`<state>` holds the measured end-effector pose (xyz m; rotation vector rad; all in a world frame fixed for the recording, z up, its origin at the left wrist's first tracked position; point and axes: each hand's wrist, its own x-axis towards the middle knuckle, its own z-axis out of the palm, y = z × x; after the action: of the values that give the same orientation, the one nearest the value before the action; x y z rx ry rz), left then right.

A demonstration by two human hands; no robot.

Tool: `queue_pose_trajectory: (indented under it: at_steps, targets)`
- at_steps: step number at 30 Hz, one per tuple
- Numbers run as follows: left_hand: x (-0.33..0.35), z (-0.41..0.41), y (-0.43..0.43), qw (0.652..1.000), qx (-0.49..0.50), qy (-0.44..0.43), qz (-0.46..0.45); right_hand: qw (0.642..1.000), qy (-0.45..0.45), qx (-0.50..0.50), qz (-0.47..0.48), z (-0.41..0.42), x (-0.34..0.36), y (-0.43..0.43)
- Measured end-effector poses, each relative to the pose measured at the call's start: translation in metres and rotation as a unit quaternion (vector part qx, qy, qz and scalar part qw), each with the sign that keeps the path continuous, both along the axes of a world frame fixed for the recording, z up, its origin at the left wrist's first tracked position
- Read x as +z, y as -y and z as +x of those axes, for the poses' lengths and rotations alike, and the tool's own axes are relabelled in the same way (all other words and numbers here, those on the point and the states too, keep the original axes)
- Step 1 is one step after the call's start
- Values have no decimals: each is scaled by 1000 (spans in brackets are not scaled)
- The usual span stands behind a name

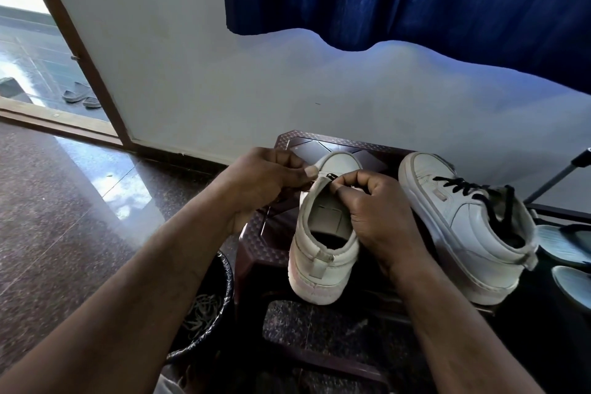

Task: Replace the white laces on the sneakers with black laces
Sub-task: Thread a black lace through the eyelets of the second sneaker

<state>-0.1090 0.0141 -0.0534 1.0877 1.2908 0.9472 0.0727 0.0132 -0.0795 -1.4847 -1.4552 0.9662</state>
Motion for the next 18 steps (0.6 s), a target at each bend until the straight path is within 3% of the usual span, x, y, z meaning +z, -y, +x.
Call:
queue_pose_trajectory:
  at_steps: [4, 7, 11, 18]
  targets:
    - [1, 1, 3, 999, 0, -36, -5, 1000, 6, -27, 11, -2, -2, 0]
    - [1, 1, 2, 993, 6, -117, 27, 999, 20, -35, 26, -3, -1, 1]
    - [-1, 4, 0, 957, -13, -275, 88, 999, 18, -24, 28, 0, 1, 2]
    - [14, 9, 7, 890, -31, -435, 133, 999, 2, -31, 23, 3, 2, 3]
